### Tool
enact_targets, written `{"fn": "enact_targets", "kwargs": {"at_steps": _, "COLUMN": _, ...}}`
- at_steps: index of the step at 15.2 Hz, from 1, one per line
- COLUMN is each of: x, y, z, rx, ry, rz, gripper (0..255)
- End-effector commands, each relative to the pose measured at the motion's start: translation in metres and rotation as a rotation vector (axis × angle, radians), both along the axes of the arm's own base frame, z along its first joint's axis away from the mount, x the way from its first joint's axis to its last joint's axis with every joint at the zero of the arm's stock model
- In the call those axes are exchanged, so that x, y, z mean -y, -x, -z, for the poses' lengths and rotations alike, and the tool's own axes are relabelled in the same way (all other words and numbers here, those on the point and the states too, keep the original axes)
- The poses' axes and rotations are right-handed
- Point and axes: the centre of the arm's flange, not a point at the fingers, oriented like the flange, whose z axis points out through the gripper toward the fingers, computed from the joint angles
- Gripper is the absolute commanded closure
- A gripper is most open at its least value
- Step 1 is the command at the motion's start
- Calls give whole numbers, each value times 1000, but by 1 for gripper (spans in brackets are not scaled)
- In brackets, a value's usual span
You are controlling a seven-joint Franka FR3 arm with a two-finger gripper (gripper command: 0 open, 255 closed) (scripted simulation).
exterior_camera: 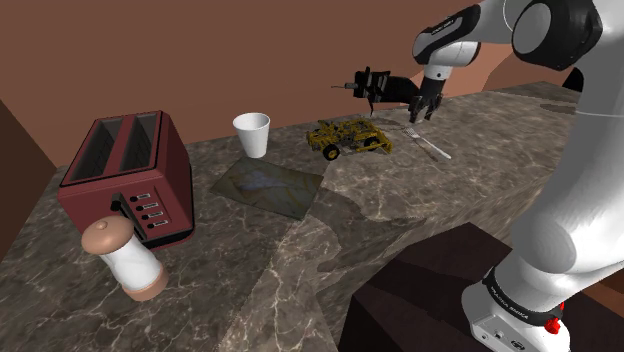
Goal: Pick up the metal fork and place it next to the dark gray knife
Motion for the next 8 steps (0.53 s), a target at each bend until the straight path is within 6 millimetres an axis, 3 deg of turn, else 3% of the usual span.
{"fn": "enact_targets", "kwargs": {"at_steps": 1, "x": 1, "y": -2, "z": 6, "rx": -12, "ry": -6, "rz": -1, "gripper": 0}}
{"fn": "enact_targets", "kwargs": {"at_steps": 2, "x": 3, "y": 11, "z": 23, "rx": -10, "ry": -4, "rz": 0, "gripper": 0}}
{"fn": "enact_targets", "kwargs": {"at_steps": 6, "x": 7, "y": 10, "z": -26, "rx": -10, "ry": -4, "rz": 0, "gripper": 0}}
{"fn": "enact_targets", "kwargs": {"at_steps": 8, "x": 7, "y": 10, "z": -26, "rx": -10, "ry": -4, "rz": 0, "gripper": 0}}
